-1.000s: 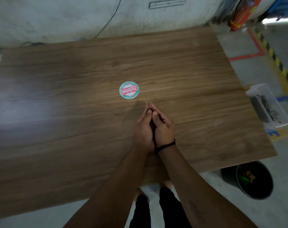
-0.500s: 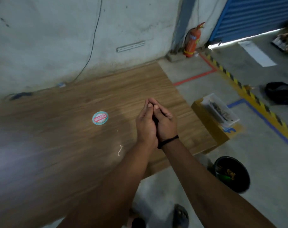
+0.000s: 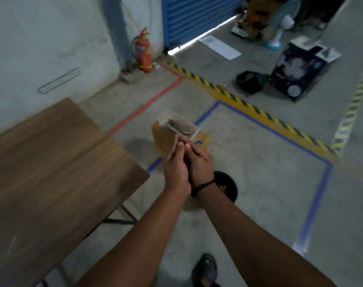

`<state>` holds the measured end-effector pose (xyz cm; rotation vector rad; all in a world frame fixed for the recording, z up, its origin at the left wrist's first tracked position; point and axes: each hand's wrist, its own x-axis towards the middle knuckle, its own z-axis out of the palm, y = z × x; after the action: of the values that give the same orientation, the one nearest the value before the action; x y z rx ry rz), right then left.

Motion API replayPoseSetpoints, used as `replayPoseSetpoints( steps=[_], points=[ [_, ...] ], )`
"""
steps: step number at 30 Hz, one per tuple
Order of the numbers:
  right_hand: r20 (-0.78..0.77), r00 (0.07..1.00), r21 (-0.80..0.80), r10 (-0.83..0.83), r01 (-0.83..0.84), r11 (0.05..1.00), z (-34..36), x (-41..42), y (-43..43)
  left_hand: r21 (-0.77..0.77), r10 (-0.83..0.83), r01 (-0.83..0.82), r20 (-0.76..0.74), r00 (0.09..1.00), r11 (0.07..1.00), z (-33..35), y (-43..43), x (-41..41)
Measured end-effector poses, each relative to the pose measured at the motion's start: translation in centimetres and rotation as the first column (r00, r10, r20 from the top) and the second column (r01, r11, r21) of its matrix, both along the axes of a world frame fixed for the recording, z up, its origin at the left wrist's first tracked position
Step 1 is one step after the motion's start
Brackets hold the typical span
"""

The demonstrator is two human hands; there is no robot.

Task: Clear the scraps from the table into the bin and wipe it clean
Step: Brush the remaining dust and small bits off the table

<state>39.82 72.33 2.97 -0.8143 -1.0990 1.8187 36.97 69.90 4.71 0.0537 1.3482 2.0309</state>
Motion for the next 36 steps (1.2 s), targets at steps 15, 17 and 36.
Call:
replayPoseSetpoints(
  steps=[15, 17, 36],
  points=[
    [0.208, 0.903, -0.235, -0.376, 0.420, 0.877, -19.8, 11.8, 17.2, -0.244, -0.380, 0.392, 0.098, 0.920, 0.887, -20.8, 18.8, 10.8],
    [0.244, 0.895, -0.297, -0.374, 0.436, 0.850, -26.1, 12.3, 18.6, -0.295, -0.394, 0.417, 0.136, 0.909, 0.860, -26.9, 20.3, 11.2],
    [0.209, 0.921, -0.639, -0.327, 0.382, 0.667, -58.0, 15.2, 23.1, -0.226, -0.260, 0.500, 0.639, 0.724, 0.836, -60.0, 23.6, 7.3]
  ],
)
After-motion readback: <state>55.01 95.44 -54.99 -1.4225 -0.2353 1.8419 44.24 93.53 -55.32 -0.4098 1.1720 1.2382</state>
